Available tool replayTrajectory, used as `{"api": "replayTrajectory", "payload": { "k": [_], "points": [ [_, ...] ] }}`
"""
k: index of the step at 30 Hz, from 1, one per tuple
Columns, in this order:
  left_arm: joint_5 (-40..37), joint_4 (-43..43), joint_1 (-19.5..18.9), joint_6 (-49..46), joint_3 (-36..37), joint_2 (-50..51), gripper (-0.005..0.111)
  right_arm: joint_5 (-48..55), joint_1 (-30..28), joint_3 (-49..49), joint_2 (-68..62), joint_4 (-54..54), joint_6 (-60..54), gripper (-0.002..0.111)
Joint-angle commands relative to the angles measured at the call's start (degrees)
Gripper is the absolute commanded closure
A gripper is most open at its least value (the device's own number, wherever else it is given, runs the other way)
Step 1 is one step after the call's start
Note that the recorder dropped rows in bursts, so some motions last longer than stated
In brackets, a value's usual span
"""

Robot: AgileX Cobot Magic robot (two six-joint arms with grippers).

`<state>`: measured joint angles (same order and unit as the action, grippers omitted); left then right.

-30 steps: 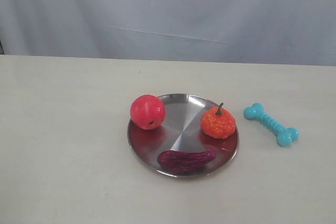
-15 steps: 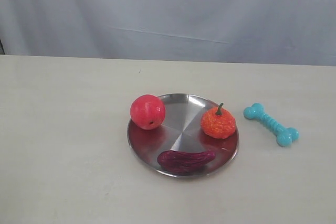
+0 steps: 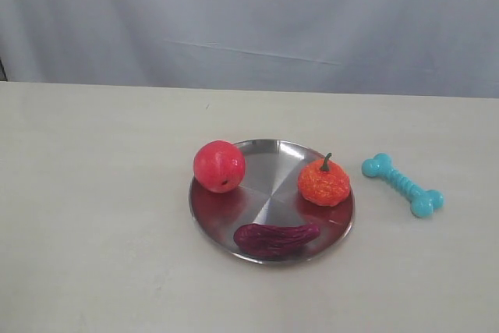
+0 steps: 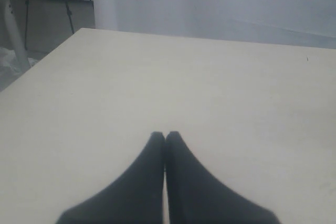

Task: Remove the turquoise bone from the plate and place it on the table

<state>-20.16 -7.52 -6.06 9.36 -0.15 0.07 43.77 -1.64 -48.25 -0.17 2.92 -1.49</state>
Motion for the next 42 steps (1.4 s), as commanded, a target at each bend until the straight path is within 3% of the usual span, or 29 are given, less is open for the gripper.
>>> {"api": "replayTrajectory", "payload": {
  "k": [1,6,11,14,17,31,42],
  "points": [
    [0.32,-0.05,0.28,0.03,0.15,-0.07,0.107,0.2,0.07,-0.37,0.17,0.01,0.19,0.109],
    [0.32,-0.05,0.28,0.03,0.15,-0.07,0.107,0.2,0.07,-0.25,0.17,0.01,0.18,0.109],
    [0.32,-0.05,0.28,0.03,0.15,-0.07,0.107,-5.05,0.07,8.57,0.17,-4.73,2.75,0.109],
    [0.32,-0.05,0.28,0.03,0.15,-0.07,0.107,-11.5,0.07,18.26,0.17,-15.8,14.14,0.109],
    [0.32,-0.05,0.28,0.03,0.15,-0.07,0.107,-11.86,0.07,24.73,0.17,-19.14,20.99,0.109],
    [0.32,-0.05,0.28,0.03,0.15,-0.07,0.107,-13.49,0.07,30.47,0.17,-12.64,7.64,0.109],
    [0.32,-0.05,0.28,0.03,0.15,-0.07,0.107,-19.91,-0.07,36.0,0.17,-9.63,7.4,0.109]
  ]
}}
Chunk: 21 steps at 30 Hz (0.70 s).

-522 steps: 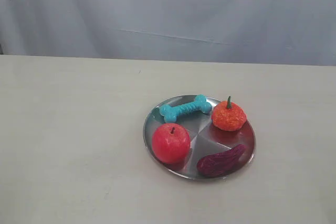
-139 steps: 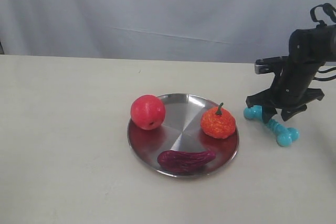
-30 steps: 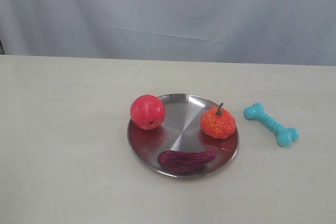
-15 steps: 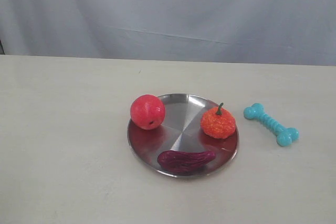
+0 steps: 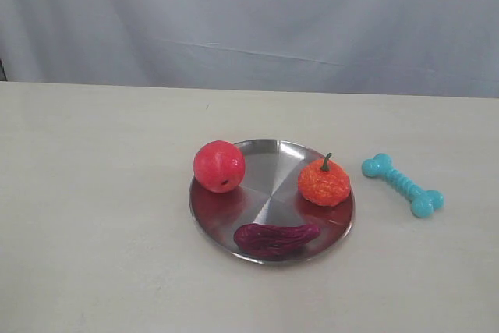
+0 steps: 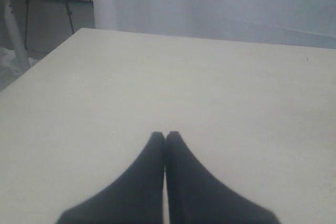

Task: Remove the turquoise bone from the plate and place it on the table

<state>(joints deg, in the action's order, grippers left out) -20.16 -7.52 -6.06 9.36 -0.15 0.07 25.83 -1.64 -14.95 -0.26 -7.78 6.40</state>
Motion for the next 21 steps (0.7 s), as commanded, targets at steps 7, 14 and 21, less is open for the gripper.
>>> {"api": "replayTrajectory", "payload": {
  "k": [7,14,21],
  "points": [
    [0.32,-0.05,0.28,0.03,0.15,-0.07,0.107,-3.3,-0.07,6.8,0.26,3.63,-3.0,0.109],
    [0.32,-0.05,0.28,0.03,0.15,-0.07,0.107,-3.3,-0.07,7.04,0.26,6.61,-7.86,0.109],
    [0.32,-0.05,0.28,0.03,0.15,-0.07,0.107,-3.31,-0.07,9.71,0.26,6.61,-5.41,0.109]
  ]
}}
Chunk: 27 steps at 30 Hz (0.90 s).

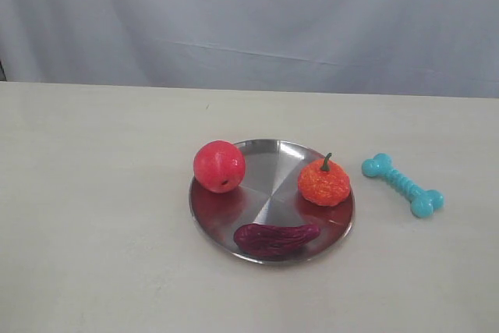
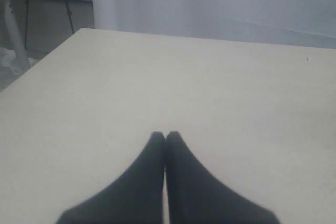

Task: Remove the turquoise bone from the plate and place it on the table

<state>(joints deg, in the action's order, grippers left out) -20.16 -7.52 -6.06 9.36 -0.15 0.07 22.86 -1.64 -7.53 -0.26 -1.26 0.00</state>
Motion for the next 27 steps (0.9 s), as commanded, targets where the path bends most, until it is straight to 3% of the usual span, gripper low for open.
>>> {"api": "replayTrajectory", "payload": {
  "k": [1,23,27],
  "points": [
    [0.32,-0.05,0.28,0.03,0.15,-0.07,0.107,-0.5,-0.07,3.33,0.26,0.08,1.09,0.109],
    [0.32,-0.05,0.28,0.03,0.15,-0.07,0.107,-1.29,-0.07,6.68,0.26,1.26,2.09,0.109],
    [0.32,-0.05,0.28,0.03,0.15,-0.07,0.107,-1.3,-5.03,6.73,0.26,1.26,2.09,0.109]
  ]
}}
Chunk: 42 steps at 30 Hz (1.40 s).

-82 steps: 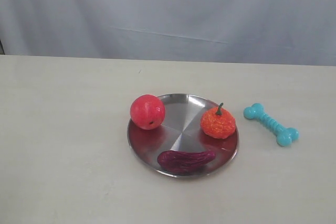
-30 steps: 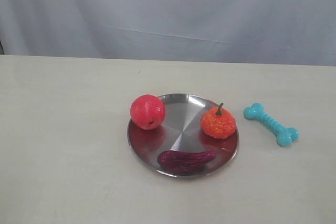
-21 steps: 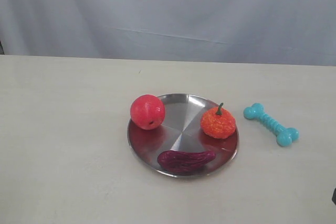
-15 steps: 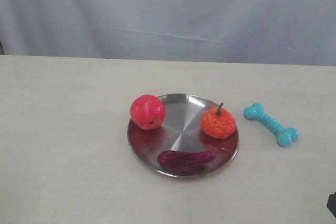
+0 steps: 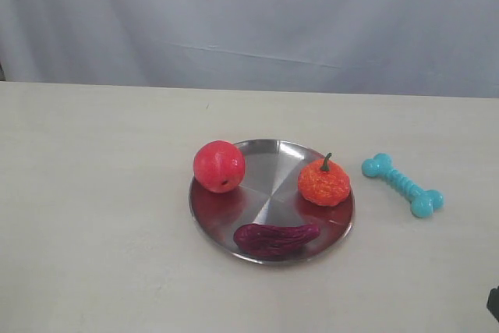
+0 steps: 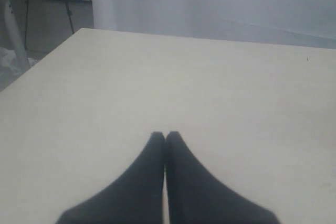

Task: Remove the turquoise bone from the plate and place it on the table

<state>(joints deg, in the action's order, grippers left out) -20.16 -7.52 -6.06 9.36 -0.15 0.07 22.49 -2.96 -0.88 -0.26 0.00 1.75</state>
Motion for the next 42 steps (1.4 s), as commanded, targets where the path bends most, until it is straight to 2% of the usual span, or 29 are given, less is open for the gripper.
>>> {"api": "replayTrajectory", "payload": {
  "k": [1,4,7,42],
  "points": [
    [0.32,-0.05,0.28,0.03,0.15,-0.07,0.107,-0.93,-7.35,0.07,0.26,0.0,0.34,0.109],
    [0.32,-0.05,0.28,0.03,0.15,-0.07,0.107,-0.93,-13.83,0.07,0.26,0.0,0.34,0.109],
    [0.32,-0.05,0.28,0.03,0.15,-0.07,0.107,-1.03,-17.06,0.28,0.26,-0.38,0.34,0.109],
    [0.32,-0.05,0.28,0.03,0.15,-0.07,0.107,-2.6,-16.83,0.88,0.26,-0.34,0.34,0.109]
  ]
}}
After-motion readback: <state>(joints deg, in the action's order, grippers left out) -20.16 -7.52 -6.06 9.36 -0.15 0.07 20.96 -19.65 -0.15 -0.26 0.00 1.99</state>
